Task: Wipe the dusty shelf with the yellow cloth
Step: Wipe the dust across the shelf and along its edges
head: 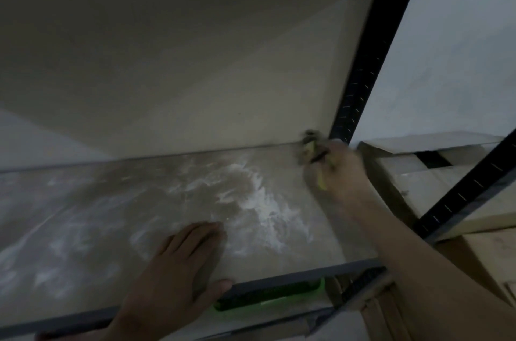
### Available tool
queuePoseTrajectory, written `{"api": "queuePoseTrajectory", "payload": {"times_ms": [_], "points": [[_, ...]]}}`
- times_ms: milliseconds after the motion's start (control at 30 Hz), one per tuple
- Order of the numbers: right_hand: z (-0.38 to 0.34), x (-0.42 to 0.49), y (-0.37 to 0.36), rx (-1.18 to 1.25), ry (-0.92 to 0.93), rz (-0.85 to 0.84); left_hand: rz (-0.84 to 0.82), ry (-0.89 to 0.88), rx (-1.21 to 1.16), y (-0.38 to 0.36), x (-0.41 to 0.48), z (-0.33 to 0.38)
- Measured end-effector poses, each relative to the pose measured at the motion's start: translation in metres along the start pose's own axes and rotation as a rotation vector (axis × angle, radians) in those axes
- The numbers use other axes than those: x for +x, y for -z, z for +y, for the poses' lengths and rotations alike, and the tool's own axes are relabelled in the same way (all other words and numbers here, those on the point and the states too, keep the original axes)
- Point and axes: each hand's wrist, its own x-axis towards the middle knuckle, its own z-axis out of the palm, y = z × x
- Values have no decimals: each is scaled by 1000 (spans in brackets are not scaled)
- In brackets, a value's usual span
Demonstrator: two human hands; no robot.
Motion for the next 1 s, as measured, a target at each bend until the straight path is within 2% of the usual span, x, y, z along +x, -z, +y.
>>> {"api": "queuePoseTrajectory", "payload": {"times_ms": [67,100,200,333,400,467,533,567,600,667,700,767,833,933,1000], "points": [[27,0,18,-196,-283,113,8,-6,16,-2,-1,0],[32,-9,17,-277,-341,110,14,-10,18,-3,-2,0],[21,-49,-8,-456,-197,109,27,-19,4,-4,-3,-2],[-27,-78,-42,-358,-73,35,18,-15,-1,-4,-2,-2],[-57,-91,-65,-296,64,-28,6,3,-12,-2,-2,-1],[-72,-94,-80,-186,116,-125,-21,19,-22,0,-3,0],[-69,-77,-66,-2,83,-156,-41,32,-37,1,-4,0],[-57,-67,-52,-4,48,-88,-42,30,-37,1,-4,1],[-43,-56,-36,-78,3,-8,-41,27,-37,1,-4,1],[-8,-40,-3,-291,-127,43,-40,24,-44,0,-4,1],[5,-35,10,-407,-194,-19,-41,26,-48,0,-5,1],[23,-32,21,-476,-300,-248,-37,29,-52,0,-5,1],[30,-36,23,-529,-286,-428,-35,31,-56,1,-4,2],[29,-42,31,-465,-164,-498,-20,26,-56,2,-5,2],[23,-48,32,-376,-116,-428,-19,23,-50,4,-4,3]]}}
